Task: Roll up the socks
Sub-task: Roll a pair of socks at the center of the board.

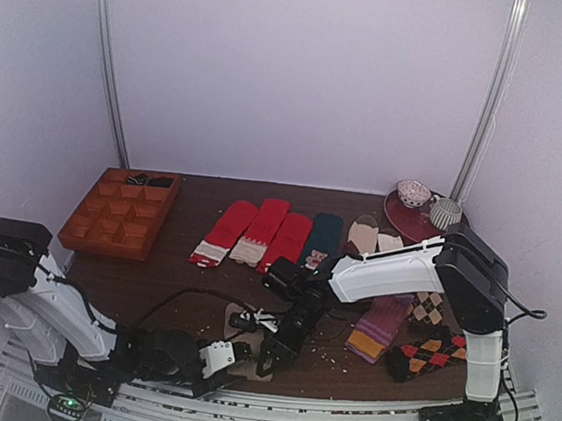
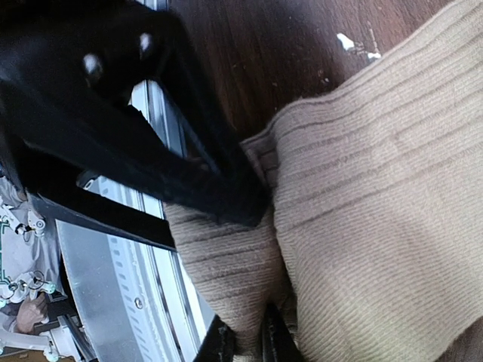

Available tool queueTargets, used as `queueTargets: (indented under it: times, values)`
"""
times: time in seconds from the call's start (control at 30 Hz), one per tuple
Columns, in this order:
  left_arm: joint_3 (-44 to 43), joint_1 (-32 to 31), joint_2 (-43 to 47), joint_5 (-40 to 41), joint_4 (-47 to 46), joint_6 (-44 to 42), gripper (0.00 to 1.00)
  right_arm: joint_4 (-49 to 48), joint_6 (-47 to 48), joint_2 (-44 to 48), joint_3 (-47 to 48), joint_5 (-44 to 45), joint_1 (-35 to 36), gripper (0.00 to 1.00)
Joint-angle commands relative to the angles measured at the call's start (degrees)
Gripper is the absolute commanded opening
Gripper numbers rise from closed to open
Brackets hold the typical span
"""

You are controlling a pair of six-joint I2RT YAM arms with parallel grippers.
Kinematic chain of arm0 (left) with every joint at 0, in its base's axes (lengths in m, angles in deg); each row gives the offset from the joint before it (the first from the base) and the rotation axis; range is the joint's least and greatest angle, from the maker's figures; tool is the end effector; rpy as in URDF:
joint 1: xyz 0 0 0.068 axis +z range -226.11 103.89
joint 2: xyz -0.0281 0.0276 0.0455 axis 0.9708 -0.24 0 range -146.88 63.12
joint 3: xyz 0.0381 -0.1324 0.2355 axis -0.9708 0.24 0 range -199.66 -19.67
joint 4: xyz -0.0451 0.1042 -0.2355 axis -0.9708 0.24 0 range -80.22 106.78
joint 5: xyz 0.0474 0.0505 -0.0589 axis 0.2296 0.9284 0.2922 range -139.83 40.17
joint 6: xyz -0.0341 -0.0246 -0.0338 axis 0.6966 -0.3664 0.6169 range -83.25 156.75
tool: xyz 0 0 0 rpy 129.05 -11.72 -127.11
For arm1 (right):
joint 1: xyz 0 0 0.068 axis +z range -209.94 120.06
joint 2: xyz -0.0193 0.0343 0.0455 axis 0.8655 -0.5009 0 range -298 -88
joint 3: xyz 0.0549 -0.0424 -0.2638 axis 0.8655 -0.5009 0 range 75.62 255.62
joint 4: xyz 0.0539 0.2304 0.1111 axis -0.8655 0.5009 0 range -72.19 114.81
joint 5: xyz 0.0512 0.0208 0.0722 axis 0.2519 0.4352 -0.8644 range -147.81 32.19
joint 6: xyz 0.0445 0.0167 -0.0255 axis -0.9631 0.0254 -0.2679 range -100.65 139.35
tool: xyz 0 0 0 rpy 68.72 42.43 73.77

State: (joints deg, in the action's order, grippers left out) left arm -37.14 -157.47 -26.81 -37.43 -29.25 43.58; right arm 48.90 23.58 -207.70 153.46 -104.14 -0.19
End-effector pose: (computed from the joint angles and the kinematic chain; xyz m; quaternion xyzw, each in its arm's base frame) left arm 0.0439 -0.2377 0.1022 0.4894 0.7277 -0.2595 0.4046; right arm 0.1804 0.3603 0.1297 0.5312 -0.7402 -0.4077 0.0606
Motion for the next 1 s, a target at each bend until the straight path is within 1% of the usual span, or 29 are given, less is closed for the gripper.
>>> queueTargets:
  times: [0.0,0.07,0.1,0.2,0.3,0.4,0.47,0.57,0.63,0.67,0.73,0.83,0.9,0.97]
  values:
    - [-2.23,-0.20,-3.54,-3.41,-3.26,1.85,0.18,5.60,-1.24,-4.08,-3.42,7.07,-0.32,0.05]
    - [-2.22,-0.20,-4.79,-4.83,-4.15,2.92,0.03,4.99,-1.61,-4.22,-3.56,6.73,-0.31,0.05]
    - [-2.17,-0.20,-5.09,-5.17,-4.16,3.61,0.00,4.66,-1.75,-4.26,-3.56,6.59,-0.34,0.06]
    - [-1.56,-0.11,-4.51,-5.12,-2.07,7.70,0.00,2.23,-3.03,-3.66,-4.02,6.61,-0.34,0.16]
    - [2.26,0.50,-2.36,-5.36,-1.54,15.09,0.00,-3.21,-4.58,-1.10,-5.68,7.15,-0.53,0.25]
    - [5.51,1.27,0.61,-6.26,0.77,23.16,0.00,-13.57,-7.39,5.08,-10.55,7.92,-1.76,0.28]
    - [7.88,1.89,2.39,-7.91,2.08,27.44,0.00,-24.35,-9.01,10.72,-16.38,10.68,-2.49,0.30]
    - [8.14,2.83,3.90,-10.32,6.13,31.50,0.00,-39.77,-8.01,20.32,-25.71,14.41,-2.29,0.34]
    - [7.90,3.96,3.38,-13.05,7.37,33.05,0.00,-50.02,-4.02,25.73,-32.41,18.29,-1.14,0.41]
    - [7.91,4.60,2.82,-14.23,7.44,33.72,0.00,-54.22,0.26,27.71,-34.99,19.53,-0.35,0.43]
    - [8.11,6.32,1.26,-16.77,7.05,35.22,0.00,-59.49,8.40,30.04,-39.27,21.90,1.72,0.46]
    - [8.71,7.70,-1.47,-19.26,6.14,37.34,0.00,-62.58,19.48,31.22,-42.97,28.77,6.72,0.48]
    - [8.89,8.04,-3.45,-20.83,5.22,38.34,0.00,-63.20,25.01,30.27,-43.14,33.93,9.65,0.49]
    - [8.59,8.15,-5.14,-22.28,4.50,38.68,0.00,-62.05,28.96,27.72,-41.91,35.97,12.00,0.50]
